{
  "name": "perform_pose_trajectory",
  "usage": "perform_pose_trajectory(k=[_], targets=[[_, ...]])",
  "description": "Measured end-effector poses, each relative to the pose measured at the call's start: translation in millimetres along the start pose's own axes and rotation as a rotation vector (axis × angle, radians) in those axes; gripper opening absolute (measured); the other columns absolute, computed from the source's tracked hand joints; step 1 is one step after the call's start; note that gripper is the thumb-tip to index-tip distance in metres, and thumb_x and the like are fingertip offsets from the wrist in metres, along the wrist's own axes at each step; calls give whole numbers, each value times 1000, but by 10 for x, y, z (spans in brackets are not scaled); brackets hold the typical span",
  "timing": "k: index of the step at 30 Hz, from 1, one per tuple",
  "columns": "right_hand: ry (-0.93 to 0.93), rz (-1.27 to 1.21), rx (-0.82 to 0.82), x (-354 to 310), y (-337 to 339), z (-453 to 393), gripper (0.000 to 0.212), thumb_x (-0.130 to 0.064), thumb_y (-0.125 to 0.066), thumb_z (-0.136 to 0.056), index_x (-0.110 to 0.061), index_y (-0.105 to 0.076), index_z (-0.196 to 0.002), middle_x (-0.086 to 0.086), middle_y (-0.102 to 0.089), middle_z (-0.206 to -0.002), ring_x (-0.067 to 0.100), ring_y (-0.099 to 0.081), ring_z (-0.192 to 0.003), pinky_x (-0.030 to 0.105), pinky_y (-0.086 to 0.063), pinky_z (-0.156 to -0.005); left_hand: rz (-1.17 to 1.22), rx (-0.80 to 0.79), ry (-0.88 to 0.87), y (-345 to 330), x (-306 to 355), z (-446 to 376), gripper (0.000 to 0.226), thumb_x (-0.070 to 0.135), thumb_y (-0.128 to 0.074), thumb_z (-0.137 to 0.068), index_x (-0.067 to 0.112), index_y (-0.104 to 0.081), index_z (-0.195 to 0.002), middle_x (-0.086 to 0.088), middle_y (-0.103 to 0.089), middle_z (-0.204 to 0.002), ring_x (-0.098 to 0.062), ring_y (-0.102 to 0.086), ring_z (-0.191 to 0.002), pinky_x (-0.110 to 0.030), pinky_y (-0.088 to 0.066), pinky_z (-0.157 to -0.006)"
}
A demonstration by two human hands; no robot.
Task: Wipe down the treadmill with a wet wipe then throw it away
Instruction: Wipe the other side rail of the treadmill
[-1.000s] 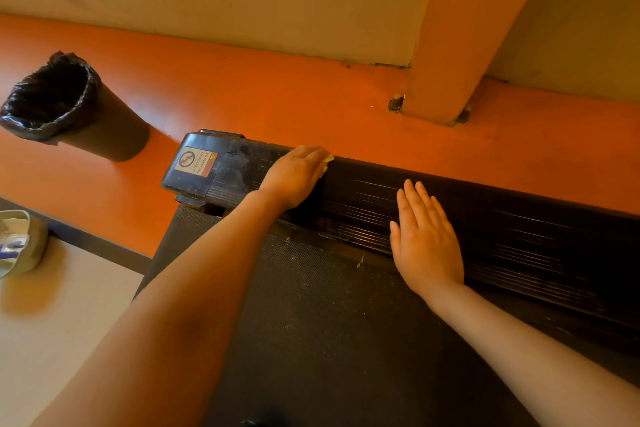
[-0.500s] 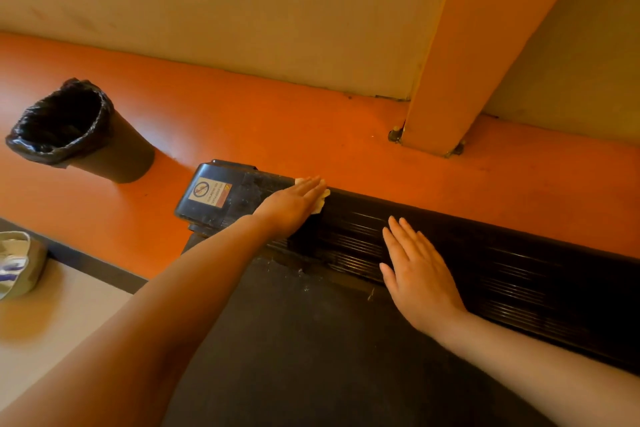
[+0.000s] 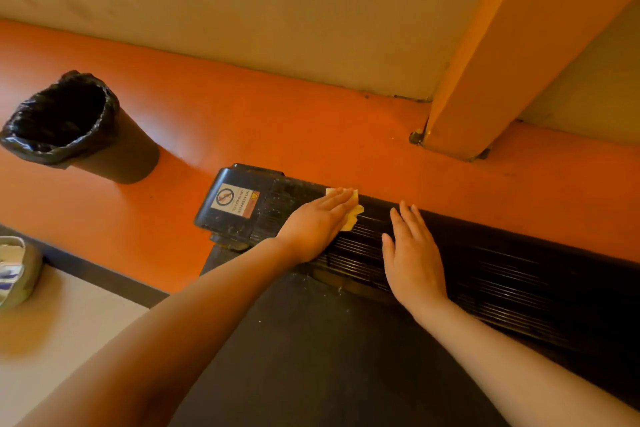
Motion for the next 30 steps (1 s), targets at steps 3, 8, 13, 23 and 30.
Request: perform_pose_trajectory(k=[3, 8, 13, 23, 30], targets=[[-8, 8, 17, -62, -163, -4, 52, -31, -31, -105, -14, -25, -153, 2, -14, -163, 16, -4, -150, 32, -13, -120, 63, 122, 7, -112, -37, 111, 52, 17, -43, -104, 16, -26, -153, -2, -21, -161, -17, -16, -148, -32, -21, -118], [30, 80, 76, -85, -365, 36, 50, -29, -37, -104, -9, -33, -150, 8, -23, -160, 22, -12, -150, 34, -7, -119, 76, 325, 14, -282, 31, 366, 50, 9, -58, -94, 8, -46, -143, -11, -42, -150, -26, -38, -140, -41, -30, -115], [25, 169, 153, -99, -439, 43, 49, -30, -43, -101, -10, -41, -146, 12, -32, -156, 29, -22, -147, 42, -15, -118, 85, 484, 101, -450, 183, 632, 51, 9, -67, -88, 8, -53, -137, -11, -49, -145, -24, -42, -137, -39, -27, -112], [77, 179, 120, -340, -557, -118, 51, -34, -32, -103, -16, -31, -151, 7, -20, -161, 25, -8, -150, 41, -8, -121, 50, 452, 127, -345, -78, 403, 47, 14, -53, -97, 8, -45, -144, -11, -43, -150, -23, -33, -141, -36, -24, -115], [88, 175, 163, -305, -595, -107, 50, -35, -34, -102, -16, -36, -149, 8, -25, -159, 24, -13, -149, 39, -10, -120, 46, 392, 123, -184, -236, 158, 51, 14, -50, -100, 10, -35, -150, -10, -35, -154, -24, -28, -145, -37, -22, -117]])
Point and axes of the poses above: each hand's wrist, its own z-axis away from the middle knuckle, its own y-axis out of the back of the hand, x = y × z, the point moved 4 cm from there along -z, towards the middle knuckle
